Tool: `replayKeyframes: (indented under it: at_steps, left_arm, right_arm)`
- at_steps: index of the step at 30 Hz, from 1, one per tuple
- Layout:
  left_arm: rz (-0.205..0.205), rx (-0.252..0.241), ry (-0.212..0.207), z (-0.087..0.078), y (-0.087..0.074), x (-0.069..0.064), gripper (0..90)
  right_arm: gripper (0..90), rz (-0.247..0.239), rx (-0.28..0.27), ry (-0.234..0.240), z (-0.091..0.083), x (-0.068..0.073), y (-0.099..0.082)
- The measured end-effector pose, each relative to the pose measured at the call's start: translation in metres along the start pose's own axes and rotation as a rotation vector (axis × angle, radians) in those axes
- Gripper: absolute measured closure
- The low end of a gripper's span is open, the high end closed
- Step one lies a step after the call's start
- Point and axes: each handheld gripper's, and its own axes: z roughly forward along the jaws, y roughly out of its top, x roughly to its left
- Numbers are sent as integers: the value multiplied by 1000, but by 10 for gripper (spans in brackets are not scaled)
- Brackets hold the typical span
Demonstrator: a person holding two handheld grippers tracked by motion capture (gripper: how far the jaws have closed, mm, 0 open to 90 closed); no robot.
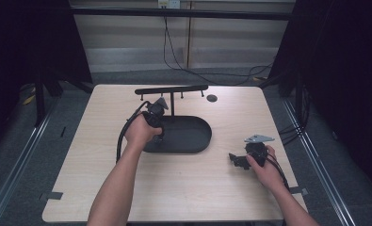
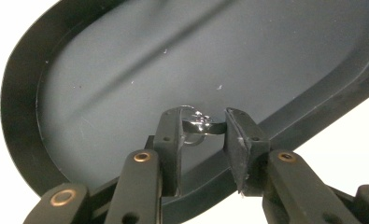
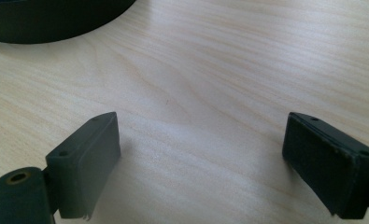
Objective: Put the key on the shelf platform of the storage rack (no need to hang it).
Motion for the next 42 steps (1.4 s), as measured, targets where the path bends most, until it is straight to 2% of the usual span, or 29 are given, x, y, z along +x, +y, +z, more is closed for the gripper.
replayKeyframes:
  at_steps: [4,8,9,11,14,16,18,26,29,35,42]
  left_arm:
    - [0,-4,5,2,0,-1,672]
    - [9,-11,-9,3,1,-1,683]
    - [3,-16,-1,2,1,-2,688]
    - [9,-24,-13,3,2,-2,695]
    - [12,-28,-8,3,2,-2,673]
    - [-8,-19,6,3,1,-3,672]
    - [1,-30,18,3,1,-2,659]
    - [-1,-39,-3,1,-1,-3,614]
    - [10,-43,-15,0,-2,-3,604]
    - [-10,-54,-37,-2,-6,-3,528]
    - [-4,-73,-53,-4,-11,-6,432]
  right_arm:
    - [109,0,0,0,0,0,0]
    - [109,1,1,0,0,0,0]
    - [109,0,0,0,0,0,0]
    - [109,1,0,0,0,0,0]
    - [109,0,0,0,0,0,0]
    - [109,1,0,1,0,0,0]
    - [109,0,0,1,0,0,0]
    - [109,0,0,2,0,0,0]
    - [109,1,1,1,0,0,0]
    - [109,0,0,2,0,0,0]
    - [109,-1,1,2,0,0,0]
